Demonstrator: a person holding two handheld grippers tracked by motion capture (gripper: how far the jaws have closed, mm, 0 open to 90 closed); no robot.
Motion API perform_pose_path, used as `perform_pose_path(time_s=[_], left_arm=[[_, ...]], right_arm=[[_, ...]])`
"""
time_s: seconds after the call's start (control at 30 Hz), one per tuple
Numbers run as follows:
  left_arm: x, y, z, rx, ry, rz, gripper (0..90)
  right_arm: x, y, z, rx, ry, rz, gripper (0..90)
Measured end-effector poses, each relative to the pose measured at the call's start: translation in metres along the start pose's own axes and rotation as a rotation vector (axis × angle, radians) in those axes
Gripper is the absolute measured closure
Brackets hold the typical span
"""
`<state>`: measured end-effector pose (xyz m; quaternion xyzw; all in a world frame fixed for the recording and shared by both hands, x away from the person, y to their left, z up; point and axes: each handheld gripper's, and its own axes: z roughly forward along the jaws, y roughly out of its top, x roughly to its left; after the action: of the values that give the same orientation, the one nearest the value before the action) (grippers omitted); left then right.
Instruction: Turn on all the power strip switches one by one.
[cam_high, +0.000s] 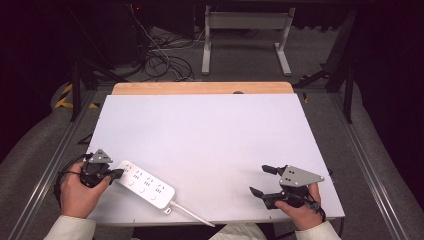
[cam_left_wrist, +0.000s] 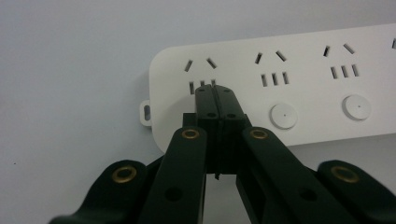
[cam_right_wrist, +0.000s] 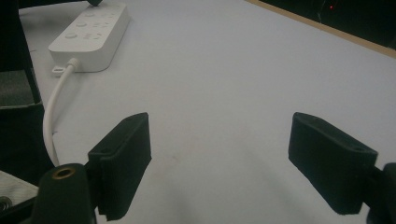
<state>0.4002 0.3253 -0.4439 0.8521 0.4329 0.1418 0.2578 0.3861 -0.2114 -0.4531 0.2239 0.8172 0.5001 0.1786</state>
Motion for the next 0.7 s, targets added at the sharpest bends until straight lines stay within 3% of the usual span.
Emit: perform_pose_path(time_s=[0.63, 0.7], left_arm=[[0.0011, -0.0023, 0.0028, -0.004, -0.015, -0.019, 90.0], [0.0009, -0.0021, 0.0028, 0.0, -0.01, -0.007, 90.0]], right_arm=[[0.0008, 0.0003, -0.0017, -0.004, 0.004, -0.006, 21.9], [0.0011, 0.0004, -0.0017, -0.005, 0.005, -0.007, 21.9]])
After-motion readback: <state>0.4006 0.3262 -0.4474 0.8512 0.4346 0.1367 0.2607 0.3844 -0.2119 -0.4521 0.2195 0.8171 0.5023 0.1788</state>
